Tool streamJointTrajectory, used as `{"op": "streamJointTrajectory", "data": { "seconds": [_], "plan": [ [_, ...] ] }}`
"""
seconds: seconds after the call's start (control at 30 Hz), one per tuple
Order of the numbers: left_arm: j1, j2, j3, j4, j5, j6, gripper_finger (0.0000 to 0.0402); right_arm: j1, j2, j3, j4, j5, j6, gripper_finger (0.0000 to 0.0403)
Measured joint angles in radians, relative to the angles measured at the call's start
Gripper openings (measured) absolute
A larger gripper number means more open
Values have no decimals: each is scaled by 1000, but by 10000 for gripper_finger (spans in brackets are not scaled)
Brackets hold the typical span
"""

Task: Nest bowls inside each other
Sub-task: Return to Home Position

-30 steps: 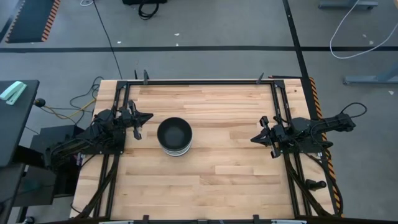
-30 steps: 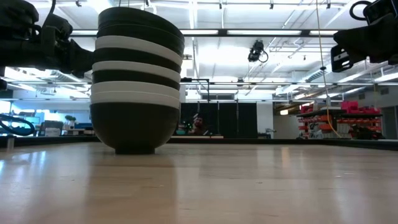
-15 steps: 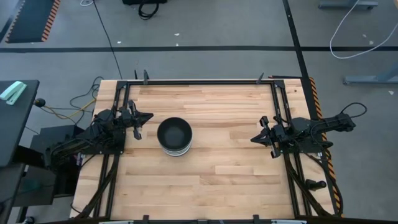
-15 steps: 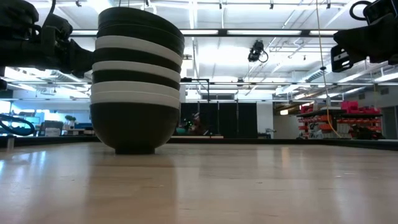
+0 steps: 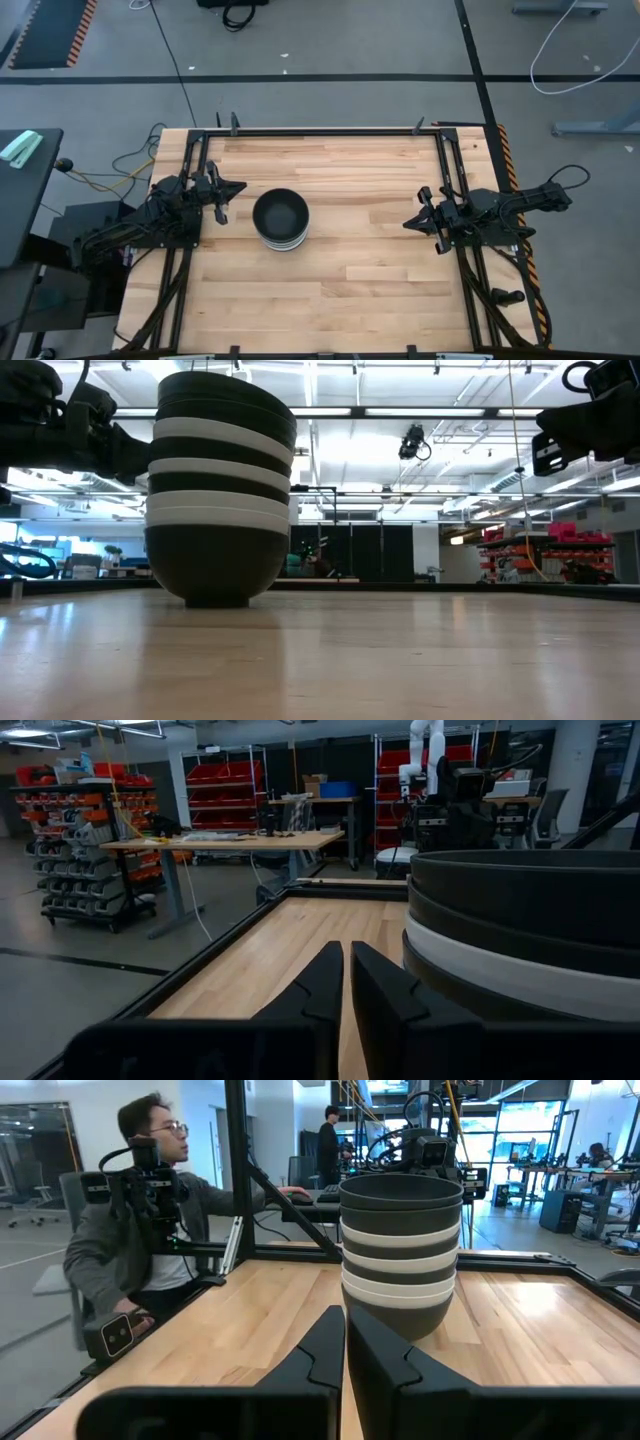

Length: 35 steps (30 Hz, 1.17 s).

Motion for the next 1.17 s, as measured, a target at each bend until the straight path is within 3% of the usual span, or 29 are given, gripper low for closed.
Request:
{"op": "streamJointTrajectory", "data": {
  "seconds": [1.17],
  "plan": [
    [0,0,0,0,0,0,30,0,0,0,0,0,0,25]
  ]
}}
